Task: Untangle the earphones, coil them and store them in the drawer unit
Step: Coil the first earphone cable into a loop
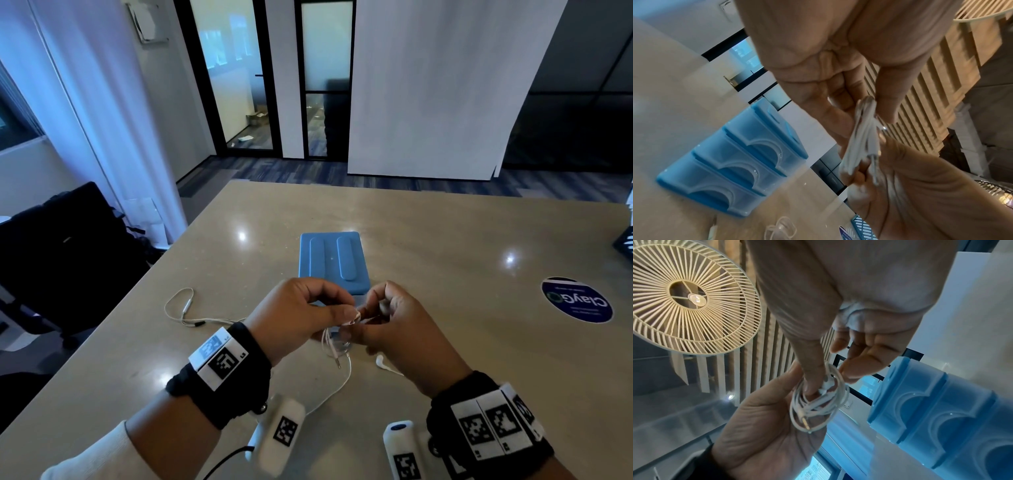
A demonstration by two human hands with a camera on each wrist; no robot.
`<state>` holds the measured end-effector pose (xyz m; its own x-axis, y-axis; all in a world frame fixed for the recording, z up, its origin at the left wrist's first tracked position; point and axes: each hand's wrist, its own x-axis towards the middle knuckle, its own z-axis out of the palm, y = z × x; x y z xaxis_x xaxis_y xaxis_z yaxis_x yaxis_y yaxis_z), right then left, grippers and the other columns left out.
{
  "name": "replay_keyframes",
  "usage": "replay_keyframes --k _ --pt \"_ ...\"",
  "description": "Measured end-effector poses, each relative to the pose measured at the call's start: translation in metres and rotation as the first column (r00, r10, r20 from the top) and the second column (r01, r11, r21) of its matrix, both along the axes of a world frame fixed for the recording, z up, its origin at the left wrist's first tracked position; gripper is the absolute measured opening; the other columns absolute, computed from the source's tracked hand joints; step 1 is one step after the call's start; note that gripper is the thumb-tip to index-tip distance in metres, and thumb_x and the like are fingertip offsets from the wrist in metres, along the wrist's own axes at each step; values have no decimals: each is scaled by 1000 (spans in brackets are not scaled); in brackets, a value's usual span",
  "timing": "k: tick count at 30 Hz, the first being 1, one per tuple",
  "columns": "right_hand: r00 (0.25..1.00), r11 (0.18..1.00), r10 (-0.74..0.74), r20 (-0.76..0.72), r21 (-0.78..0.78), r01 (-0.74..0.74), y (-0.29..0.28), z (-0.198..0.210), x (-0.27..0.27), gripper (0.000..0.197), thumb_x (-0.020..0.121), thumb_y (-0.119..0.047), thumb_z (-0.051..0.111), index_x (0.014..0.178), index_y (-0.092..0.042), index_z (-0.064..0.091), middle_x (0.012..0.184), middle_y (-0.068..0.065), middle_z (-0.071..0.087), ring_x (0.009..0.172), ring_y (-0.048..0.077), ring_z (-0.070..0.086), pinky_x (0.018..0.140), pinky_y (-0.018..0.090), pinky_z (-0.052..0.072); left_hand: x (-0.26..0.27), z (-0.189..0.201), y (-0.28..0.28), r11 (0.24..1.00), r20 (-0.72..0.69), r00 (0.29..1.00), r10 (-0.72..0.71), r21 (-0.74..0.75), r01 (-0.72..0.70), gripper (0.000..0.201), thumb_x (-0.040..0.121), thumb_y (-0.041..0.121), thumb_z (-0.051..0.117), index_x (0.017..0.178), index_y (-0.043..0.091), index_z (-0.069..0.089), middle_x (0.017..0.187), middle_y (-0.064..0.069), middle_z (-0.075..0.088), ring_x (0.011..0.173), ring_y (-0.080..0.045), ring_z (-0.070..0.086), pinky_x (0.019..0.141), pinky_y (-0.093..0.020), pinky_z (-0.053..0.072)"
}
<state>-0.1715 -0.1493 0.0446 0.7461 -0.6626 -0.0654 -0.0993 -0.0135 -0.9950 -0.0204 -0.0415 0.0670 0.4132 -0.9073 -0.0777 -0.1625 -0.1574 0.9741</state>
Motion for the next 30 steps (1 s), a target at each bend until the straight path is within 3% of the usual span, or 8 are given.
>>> replay_keyframes --k 4,7,10,13,20,23,26,30 --pt "994 995 97 -48 -29 -98 -4 -2 0 36 71 -6 90 100 -8 70 88 11 78 70 16 69 60 27 54 4 -2 0 999 56 997 -46 11 45 17 76 17 83 87 26 73 85 -4 76 74 -19 70 70 -34 56" --pt "989 989 146 -12 -20 -147 -9 -3 -2 32 68 -8 91 92 -2 72 89 16 78 81 25 73 78 39 61 7 -2 1 998 64 996 -59 9 59 21 79 10 79 92 25 72 82 4 72 71 -13 65 67 -30 53" --pt "990 990 141 27 23 -141 -12 -2 -4 35 66 -13 91 88 3 69 80 11 74 73 19 66 71 30 57 8 -5 2 999 37 999 -40 1 40 21 81 7 77 95 21 71 79 9 67 69 -14 62 66 -31 54" --pt "989 989 145 25 32 -146 -8 -1 -5 35 68 -24 88 90 -3 73 81 11 72 72 18 62 65 27 53 7 -9 3 1000 53 998 -26 9 26 20 80 10 79 93 22 71 84 -1 71 71 -17 65 70 -36 58" --pt "989 980 151 12 133 -151 -6 -4 -2 35 78 -7 83 111 -11 72 107 7 77 77 18 71 65 28 57 7 -15 5 1000 169 985 28 -15 -26 19 76 13 82 83 25 70 77 0 74 66 -12 67 67 -33 58" --pt "979 968 205 6 149 -204 -7 -4 -1 36 77 -10 86 110 -13 74 99 10 78 78 18 68 63 28 54 7 -17 4 1000 227 974 17 -18 -14 18 75 17 82 83 27 69 73 4 71 65 -11 63 67 -39 57" --pt "984 985 170 -46 35 -169 -8 -2 -1 33 73 -14 88 101 -12 72 86 10 74 69 16 63 58 30 53 6 -16 5 999 219 975 -35 11 33 18 77 15 81 86 25 69 77 -2 70 66 -14 63 68 -43 58" --pt "991 934 18 -134 -350 -65 -4 -2 -1 21 80 -20 82 88 -23 63 83 7 69 56 9 55 54 29 49 5 -14 7 994 3 995 -99 46 99 22 83 2 75 102 11 69 85 -5 71 73 -17 69 67 -31 60"
